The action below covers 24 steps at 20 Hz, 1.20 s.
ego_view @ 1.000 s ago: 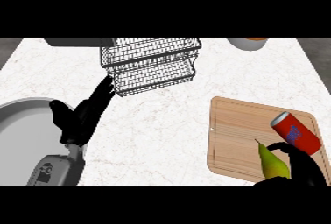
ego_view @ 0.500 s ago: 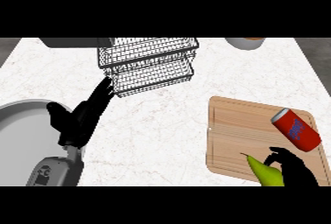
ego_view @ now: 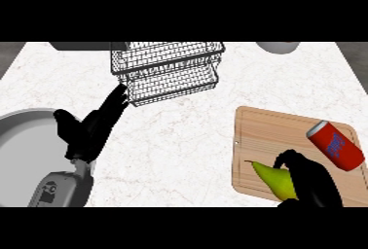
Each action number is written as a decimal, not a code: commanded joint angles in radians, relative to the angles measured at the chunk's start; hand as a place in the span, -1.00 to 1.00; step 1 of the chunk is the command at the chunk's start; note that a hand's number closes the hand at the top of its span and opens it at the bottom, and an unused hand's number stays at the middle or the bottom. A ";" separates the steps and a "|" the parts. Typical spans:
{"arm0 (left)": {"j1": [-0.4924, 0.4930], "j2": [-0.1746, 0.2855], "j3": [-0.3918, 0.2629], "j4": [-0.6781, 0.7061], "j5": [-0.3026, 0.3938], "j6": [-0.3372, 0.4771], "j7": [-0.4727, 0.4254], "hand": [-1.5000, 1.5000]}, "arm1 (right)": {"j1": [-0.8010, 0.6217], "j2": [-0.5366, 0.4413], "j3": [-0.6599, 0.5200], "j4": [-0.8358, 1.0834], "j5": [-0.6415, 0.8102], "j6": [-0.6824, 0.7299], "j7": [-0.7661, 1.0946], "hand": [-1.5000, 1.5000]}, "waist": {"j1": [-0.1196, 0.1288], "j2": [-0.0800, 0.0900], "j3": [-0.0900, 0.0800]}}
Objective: Pick the pear from the cutting board and place it in the tiered basket
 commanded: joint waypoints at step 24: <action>0.017 -0.020 0.047 0.048 0.019 -0.022 -0.011 0.00 | -1.048 0.184 -0.329 -0.237 -0.278 0.422 0.514 1.00 | 0.012 0.004 -0.002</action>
